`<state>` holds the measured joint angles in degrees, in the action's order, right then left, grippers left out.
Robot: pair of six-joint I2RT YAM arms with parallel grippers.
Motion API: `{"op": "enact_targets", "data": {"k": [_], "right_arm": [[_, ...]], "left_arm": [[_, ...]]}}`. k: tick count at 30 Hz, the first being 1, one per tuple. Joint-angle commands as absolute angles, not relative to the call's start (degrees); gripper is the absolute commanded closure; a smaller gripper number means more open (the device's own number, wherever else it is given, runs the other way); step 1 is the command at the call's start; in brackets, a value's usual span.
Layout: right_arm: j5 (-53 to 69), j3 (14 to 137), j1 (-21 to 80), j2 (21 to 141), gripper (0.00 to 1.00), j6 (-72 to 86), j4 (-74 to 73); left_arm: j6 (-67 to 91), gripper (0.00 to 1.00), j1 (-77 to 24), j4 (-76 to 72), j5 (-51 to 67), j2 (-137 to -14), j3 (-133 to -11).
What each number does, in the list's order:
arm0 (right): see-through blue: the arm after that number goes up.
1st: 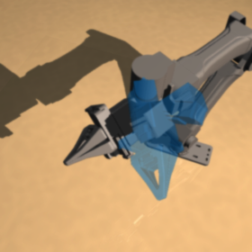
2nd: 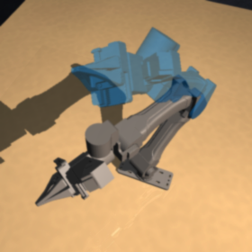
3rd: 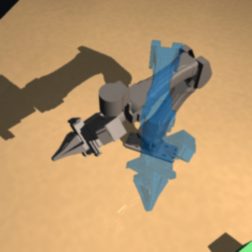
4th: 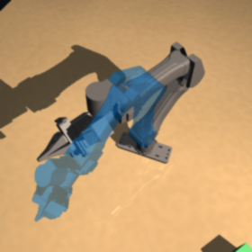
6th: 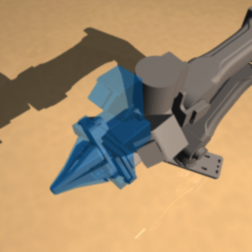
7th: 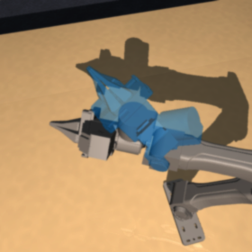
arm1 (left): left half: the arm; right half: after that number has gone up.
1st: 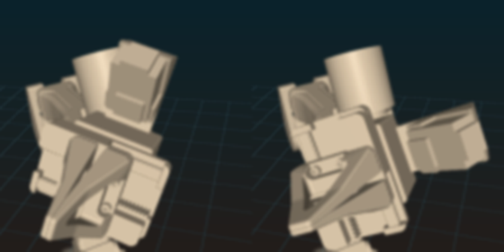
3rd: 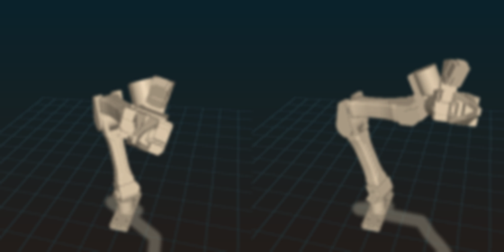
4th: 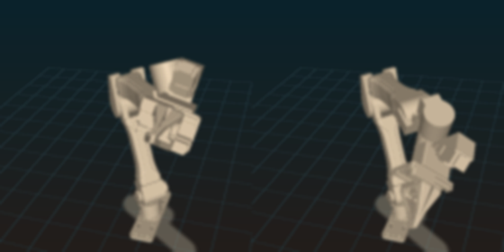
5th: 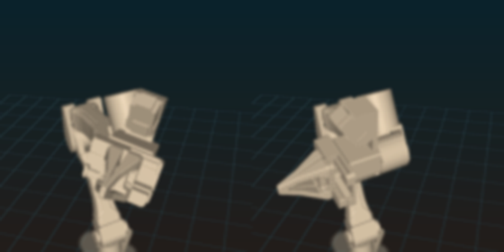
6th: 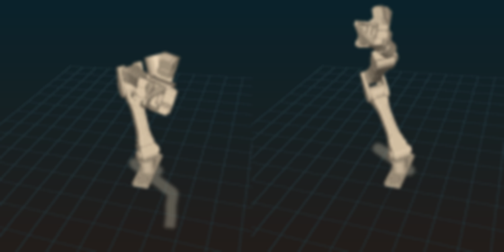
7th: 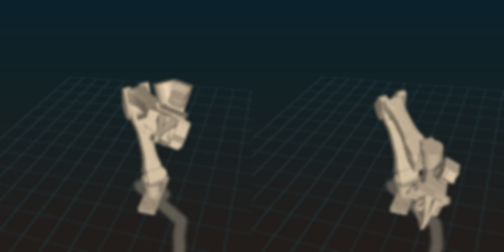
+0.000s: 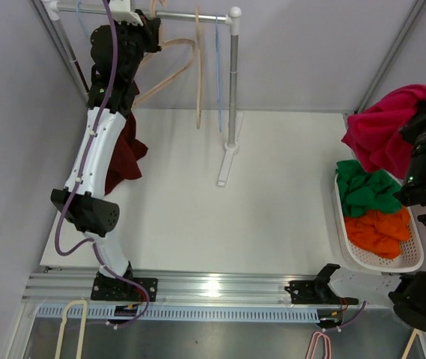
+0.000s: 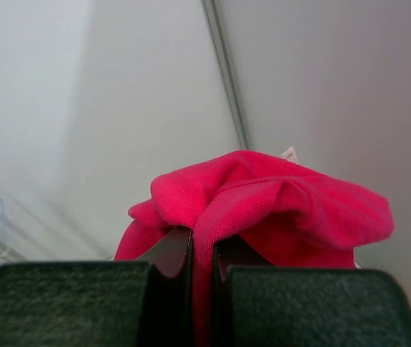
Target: Remove the t-shirt from the hanger
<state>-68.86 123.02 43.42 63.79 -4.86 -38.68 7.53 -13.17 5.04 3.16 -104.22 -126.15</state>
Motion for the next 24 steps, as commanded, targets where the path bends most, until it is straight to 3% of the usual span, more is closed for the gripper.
{"op": "enact_targets", "data": {"k": [1, 7, 19, 24], "right_arm": [[-79.7, 116.1, 47.7, 59.3, 1.0, -19.5, -17.3], [-86.1, 113.7, 58.0, 57.5, 1.0, -31.7, -7.9], [-83.4, 121.3, 59.0, 65.7, 1.0, -45.2, 1.1], [-81.5, 124.2, 59.0, 69.9, 1.0, -42.9, -5.4]], "left_arm": [[8.3, 0.99, -13.9, 1.2, 2.2, -105.6, -130.2], [8.2, 0.99, -14.6, 2.2, 2.8, -109.5, -135.3], [8.5, 0.99, -15.6, 2.5, 4.1, -111.4, -135.3], [8.1, 0.99, -16.3, 2.2, 4.1, -111.2, -133.7]]}}
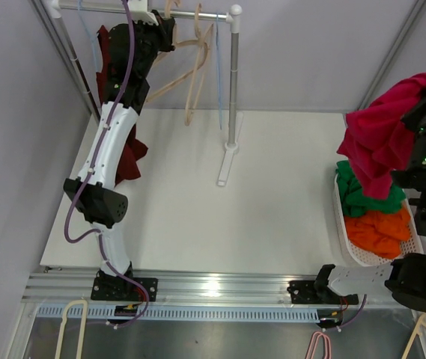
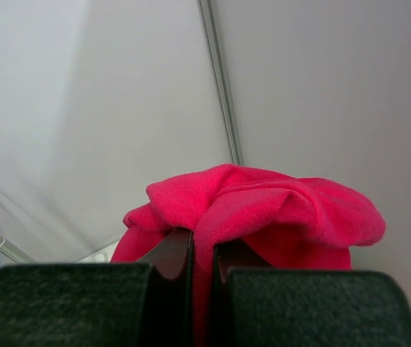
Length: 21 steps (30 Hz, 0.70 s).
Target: Remove the t-shirt from the hanger
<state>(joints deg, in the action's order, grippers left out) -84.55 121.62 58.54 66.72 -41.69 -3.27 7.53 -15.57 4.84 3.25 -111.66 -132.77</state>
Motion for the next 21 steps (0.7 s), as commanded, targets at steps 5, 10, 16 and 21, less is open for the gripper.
{"op": "enact_targets", "data": {"k": [5, 10, 16, 21], "right_arm": [[-79.5, 129.7, 56.9, 76.7, 1.0, -43.5, -9.0], [-76.3, 142.5, 44.6, 88.2, 1.0, -39.2, -19.9], [-64.9, 148.9, 26.1, 92.0, 1.0, -19.5, -38.8], [-29.3, 147.8, 0.9, 95.6, 1.0, 7.2, -58.5]], "left_arm": [[7.6, 0.99, -16.6, 2.6, 4.2, -111.0, -133.6], [7.1, 0.99, -16.9, 2.5, 4.0, -110.8, -133.8], [6.7, 0.99, -17.0, 2.7, 4.0, -110.8, -133.9], [6.3, 0.99, -17.0, 2.2, 4.6, -110.7, -133.9]]}}
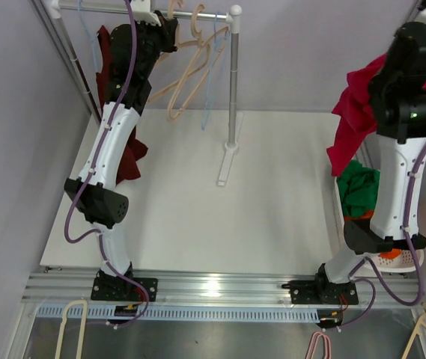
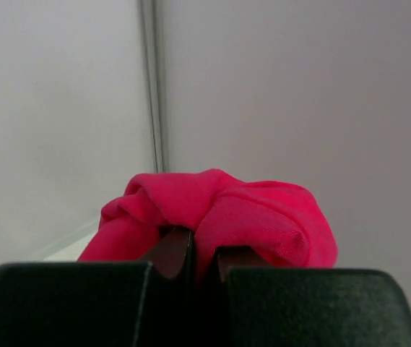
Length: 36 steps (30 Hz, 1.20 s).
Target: Remove the t-shirt from the hanger
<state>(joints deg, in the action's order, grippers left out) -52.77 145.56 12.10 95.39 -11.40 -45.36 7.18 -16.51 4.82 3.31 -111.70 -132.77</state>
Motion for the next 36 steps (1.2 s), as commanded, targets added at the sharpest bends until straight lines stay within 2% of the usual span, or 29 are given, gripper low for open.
{"op": "enact_targets", "data": {"k": [1, 5, 8, 11, 16, 19, 23, 26, 30, 36], "right_arm": [[-27.7, 146.5, -1.6, 95.5, 1.0, 8.9, -59.4], [-30.6, 130.6, -4.4, 86.9, 1.0, 10.1, -49.7], [-36.2, 131.5, -6.0, 87.3, 1.0, 10.5, -54.6], [-34.8, 126.6, -9.7, 86.2, 1.0, 13.1, -55.1], [-32.1, 99.7, -14.7, 74.8, 1.0, 19.1, -44.3], [-34.0, 87.9, -16.3, 71.5, 1.0, 21.6, -41.7], [-38.9, 73.1, -17.2, 69.3, 1.0, 33.3, -39.8], [-37.6, 64.8, -18.3, 70.8, 1.0, 37.3, -38.4], [-26.6, 57.4, -24.1, 74.4, 1.0, 42.2, -36.3], [-31.1, 48.6, -24.7, 68.8, 1.0, 43.5, -32.2]], "left_arm": [[6.3, 0.99, -17.0, 2.2, 4.7, -110.6, -134.0], [5.6, 0.99, -17.5, 2.0, 4.8, -110.5, -134.1], [5.6, 0.99, -17.7, 1.5, 4.7, -110.7, -133.9], [6.2, 0.99, -17.8, 1.0, 4.8, -110.8, -134.0], [7.0, 0.99, -17.8, 1.1, 4.9, -111.0, -134.0], [7.3, 0.99, -17.8, 1.1, 4.9, -110.9, -133.8], [7.4, 0.99, -17.8, 1.3, 4.7, -110.7, -133.4], [7.3, 0.99, -17.8, 1.4, 4.1, -110.3, -132.8], [6.9, 0.99, -17.8, 0.5, 1.2, -108.0, -129.7], [6.2, 0.99, -17.7, -3.3, -1.9, -104.6, -124.1]]}}
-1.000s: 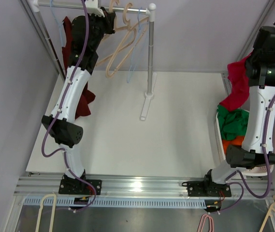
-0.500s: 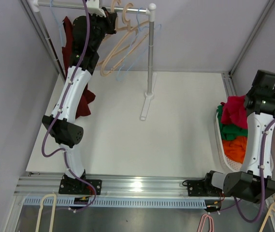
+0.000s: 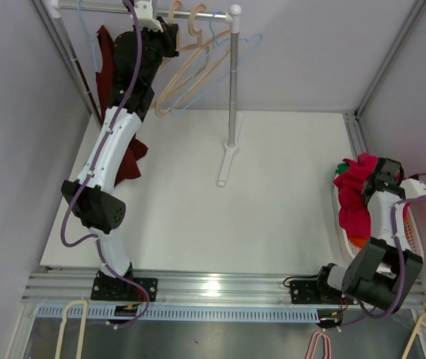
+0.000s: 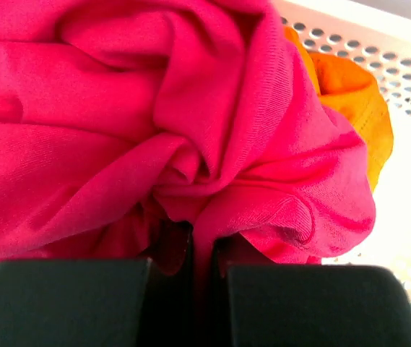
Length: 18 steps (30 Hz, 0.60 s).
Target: Remove the t-shirt from the hanger
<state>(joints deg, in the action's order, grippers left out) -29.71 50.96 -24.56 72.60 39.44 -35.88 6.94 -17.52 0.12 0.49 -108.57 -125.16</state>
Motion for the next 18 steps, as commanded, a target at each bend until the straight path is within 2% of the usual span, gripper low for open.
{"op": "enact_targets", "data": {"k": [1, 6, 8, 9, 10, 11, 14, 15, 16, 17, 18], "right_arm": [[-31.4, 48.2, -24.7, 67.3, 1.0, 44.3, -32.3], [-29.4, 44.3, -28.2, 65.7, 1.0, 47.6, -32.3], [-26.1, 42.3, -30.6, 66.5, 0.96, 47.1, -30.7], [-22.1, 42.1, -31.0, 67.1, 0.75, 45.8, -28.7], [-21.4, 42.4, -31.1, 67.8, 0.72, 45.2, -28.8], [-21.6, 43.8, -31.1, 68.6, 0.71, 45.7, -29.9], [-22.1, 45.0, -31.0, 67.1, 0.67, 44.7, -30.1], [-23.1, 45.3, -30.9, 64.8, 0.64, 44.1, -30.2], [-24.1, 45.8, -30.5, 63.6, 0.6, 43.7, -30.4], [-25.6, 47.2, -29.9, 62.5, 0.53, 43.5, -30.8], [-26.8, 47.9, -28.3, 60.8, 0.38, 42.5, -31.1]], "left_arm": [[6.2, 0.99, -17.7, -3.1, -1.9, -104.4, -124.0], [7.3, 0.99, -17.7, -3.3, -0.8, -102.6, -122.7], [7.6, 0.89, -17.7, -3.5, -0.4, -101.9, -121.5], [7.6, 0.77, -17.7, -3.9, -0.4, -101.2, -120.8], [7.6, 0.72, -17.7, -4.0, -0.4, -101.1, -120.6], [7.5, 0.63, -17.7, -3.9, -0.4, -101.1, -120.8], [7.2, 0.53, -17.7, -3.3, -0.4, -101.0, -122.2], [7.3, 0.47, -17.7, -3.0, -0.4, -101.0, -122.7], [7.3, 0.46, -17.7, -2.5, 0.6, -101.2, -123.2], [7.3, 0.46, -17.7, -1.5, 1.3, -101.2, -125.0], [7.3, 0.44, -17.7, -1.1, 1.5, -101.3, -125.6]]}}
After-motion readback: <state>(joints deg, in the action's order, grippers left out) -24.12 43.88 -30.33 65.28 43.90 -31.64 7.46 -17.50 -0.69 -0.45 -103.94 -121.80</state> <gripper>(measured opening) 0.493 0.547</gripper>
